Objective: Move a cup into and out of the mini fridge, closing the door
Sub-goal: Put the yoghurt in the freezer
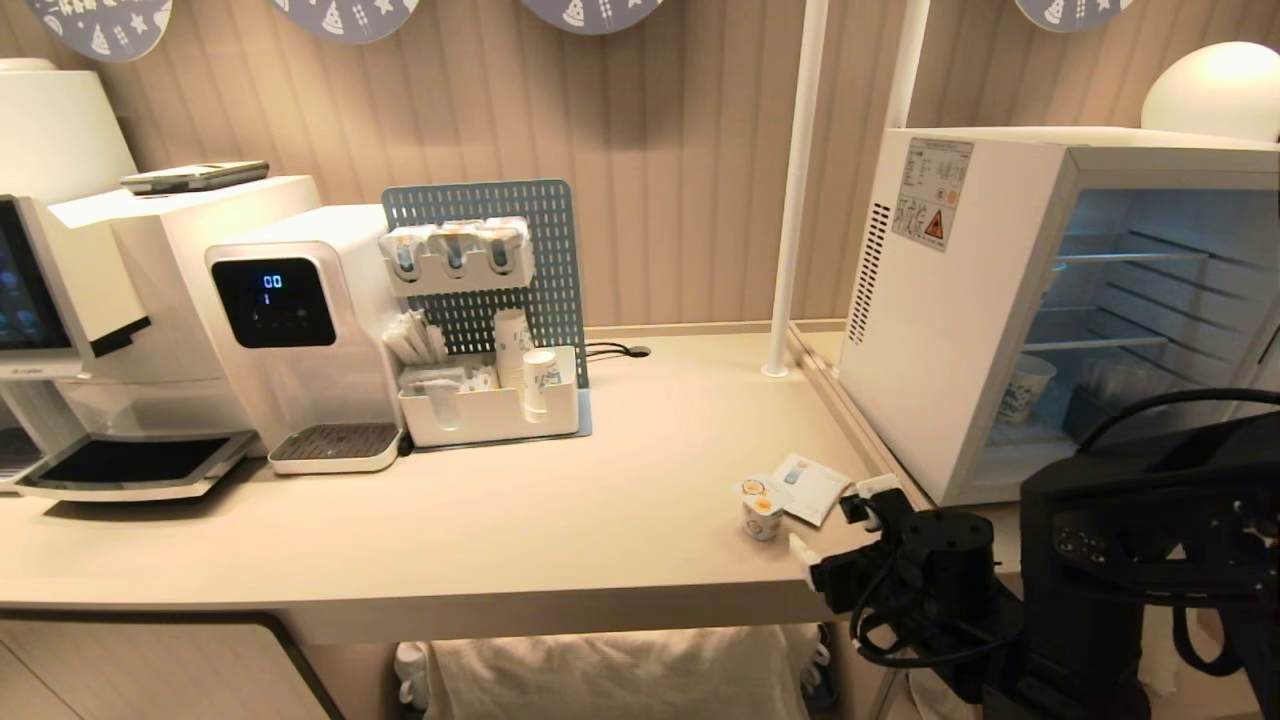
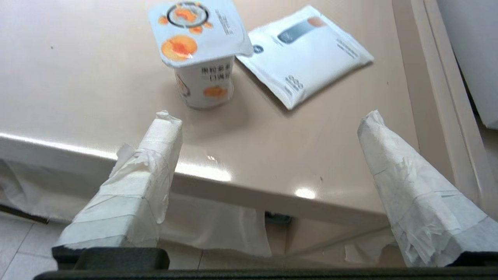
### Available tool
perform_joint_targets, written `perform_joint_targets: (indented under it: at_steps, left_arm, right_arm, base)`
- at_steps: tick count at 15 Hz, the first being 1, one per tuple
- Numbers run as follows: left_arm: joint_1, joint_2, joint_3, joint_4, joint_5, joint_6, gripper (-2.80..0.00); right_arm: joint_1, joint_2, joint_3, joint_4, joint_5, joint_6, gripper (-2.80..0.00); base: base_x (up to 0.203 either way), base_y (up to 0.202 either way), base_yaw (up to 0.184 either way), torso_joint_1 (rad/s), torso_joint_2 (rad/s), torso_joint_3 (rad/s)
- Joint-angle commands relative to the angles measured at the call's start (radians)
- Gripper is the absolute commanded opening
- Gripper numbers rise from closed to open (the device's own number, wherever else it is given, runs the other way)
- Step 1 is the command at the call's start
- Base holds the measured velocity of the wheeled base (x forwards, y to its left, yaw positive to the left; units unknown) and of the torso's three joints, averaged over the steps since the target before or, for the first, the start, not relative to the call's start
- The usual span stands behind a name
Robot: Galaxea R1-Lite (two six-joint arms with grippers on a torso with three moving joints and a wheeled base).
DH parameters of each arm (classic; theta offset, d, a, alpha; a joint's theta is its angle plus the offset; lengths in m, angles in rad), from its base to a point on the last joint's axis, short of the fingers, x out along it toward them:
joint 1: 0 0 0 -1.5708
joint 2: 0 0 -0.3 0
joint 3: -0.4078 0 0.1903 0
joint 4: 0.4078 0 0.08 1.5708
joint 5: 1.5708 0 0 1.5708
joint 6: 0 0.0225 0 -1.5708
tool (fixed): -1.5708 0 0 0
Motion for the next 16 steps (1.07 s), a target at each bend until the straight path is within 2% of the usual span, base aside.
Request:
perform_joint_targets:
  at_steps: [1,7,16]
  left_arm:
    - [0.000,0.000,0.002,-0.001,0.000,-0.005,-2.80]
    - [0.000,0.000,0.002,-0.001,0.000,-0.010,-2.80]
    - [0.000,0.000,0.002,-0.001,0.002,-0.025,-2.80]
  right_arm:
    - [0.004,0.045,-0.053,-0.008,-0.009,-0.014,0.00]
    - [0.014,0.062,-0.148,0.047,-0.014,-0.025,0.00]
    - [0.019,0.108,-0.370,0.270,0.020,0.024,0.00]
  base:
    - [0.000,0.000,0.000,0.000,0.00,0.000]
    - [0.000,0.000,0.000,0.000,0.00,0.000]
    - [0.000,0.000,0.000,0.000,0.00,0.000]
